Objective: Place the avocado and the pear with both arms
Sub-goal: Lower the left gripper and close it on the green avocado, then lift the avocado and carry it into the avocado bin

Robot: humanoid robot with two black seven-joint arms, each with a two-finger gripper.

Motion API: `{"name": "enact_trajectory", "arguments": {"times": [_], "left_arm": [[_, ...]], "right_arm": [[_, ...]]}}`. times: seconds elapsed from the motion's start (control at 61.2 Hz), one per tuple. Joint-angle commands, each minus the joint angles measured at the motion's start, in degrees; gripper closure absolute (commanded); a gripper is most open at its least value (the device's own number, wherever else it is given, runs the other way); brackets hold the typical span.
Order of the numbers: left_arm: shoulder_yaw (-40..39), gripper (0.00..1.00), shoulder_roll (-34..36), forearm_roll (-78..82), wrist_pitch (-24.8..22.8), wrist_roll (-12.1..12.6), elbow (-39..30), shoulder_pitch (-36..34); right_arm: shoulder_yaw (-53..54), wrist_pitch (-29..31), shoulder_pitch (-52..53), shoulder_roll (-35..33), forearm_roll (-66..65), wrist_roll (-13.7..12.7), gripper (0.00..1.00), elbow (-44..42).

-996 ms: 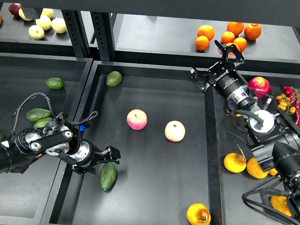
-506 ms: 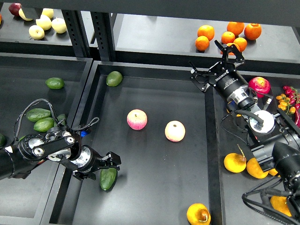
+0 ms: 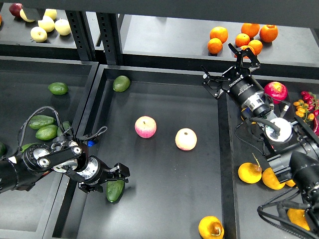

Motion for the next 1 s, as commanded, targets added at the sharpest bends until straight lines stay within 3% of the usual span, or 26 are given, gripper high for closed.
{"name": "enact_trajectory", "arguments": {"times": [0.0,0.261,0.457,0.98], "left_arm": [[-0.16,0.10,-0.09,-0.01,0.00,0.00,0.03,0.43],[-0.69,0.31,-0.18,0.60,0.00,0.00,0.12,0.78],[-2.53,0.53,-0.09,0.95,0.00,0.00,0.47,1.31],[-8.25,0.64,0.96,4.65,0.00,0.00,0.38,0.52]], "right_arm": [[0.05,0.00,-0.10,0.00,0.00,0.08,0.00,0.06],[0.05,0.00,-0.36,0.00,0.00,0.08,0.00,0.15],[0.05,0.00,-0.36,0.00,0.00,0.08,0.00,0.15],[0.22,0.00,-0.54,0.00,0.00,0.08,0.00,0.15]]}}
